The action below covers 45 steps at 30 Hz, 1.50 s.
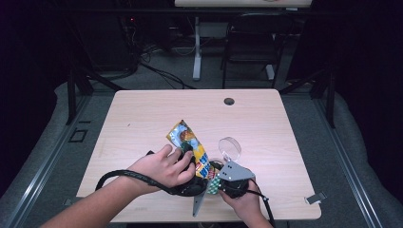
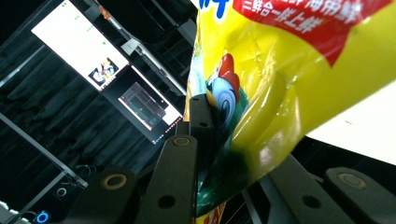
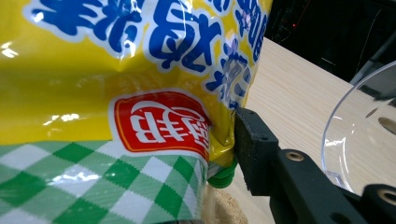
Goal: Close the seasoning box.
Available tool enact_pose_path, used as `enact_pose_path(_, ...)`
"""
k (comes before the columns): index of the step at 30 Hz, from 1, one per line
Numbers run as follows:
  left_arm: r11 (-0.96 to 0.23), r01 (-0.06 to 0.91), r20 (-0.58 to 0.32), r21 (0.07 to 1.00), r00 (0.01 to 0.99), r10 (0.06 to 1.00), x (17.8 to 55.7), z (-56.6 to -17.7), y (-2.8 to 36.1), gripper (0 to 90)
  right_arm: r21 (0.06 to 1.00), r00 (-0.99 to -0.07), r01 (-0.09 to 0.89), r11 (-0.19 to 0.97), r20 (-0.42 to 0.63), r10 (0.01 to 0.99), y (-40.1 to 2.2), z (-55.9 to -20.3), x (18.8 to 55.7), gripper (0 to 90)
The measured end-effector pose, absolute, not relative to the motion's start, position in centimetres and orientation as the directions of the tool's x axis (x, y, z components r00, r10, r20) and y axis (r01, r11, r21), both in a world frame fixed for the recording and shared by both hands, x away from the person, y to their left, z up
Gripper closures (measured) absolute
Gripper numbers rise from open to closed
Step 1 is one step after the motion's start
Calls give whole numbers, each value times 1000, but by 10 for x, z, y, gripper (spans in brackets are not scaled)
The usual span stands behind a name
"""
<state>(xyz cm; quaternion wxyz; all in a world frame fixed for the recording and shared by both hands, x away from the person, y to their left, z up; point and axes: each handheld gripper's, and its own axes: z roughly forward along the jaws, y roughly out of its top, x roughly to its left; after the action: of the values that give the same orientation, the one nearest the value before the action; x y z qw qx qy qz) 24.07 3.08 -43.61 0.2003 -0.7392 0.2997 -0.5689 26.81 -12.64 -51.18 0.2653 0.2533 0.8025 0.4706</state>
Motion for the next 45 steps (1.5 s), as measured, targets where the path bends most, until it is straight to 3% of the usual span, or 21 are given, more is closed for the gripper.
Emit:
enact_pose_path(8, -738, -219, 718, -639, 175, -674, 240, -435, 30, 860, 889, -721, 172, 425, -180, 669, -126, -513, 269, 656)
enact_pose_path(45, -738, -221, 722, -637, 165, -672, 240, -433, 28, 854, 885, -699, 174, 432, -198, 687, -126, -512, 268, 708)
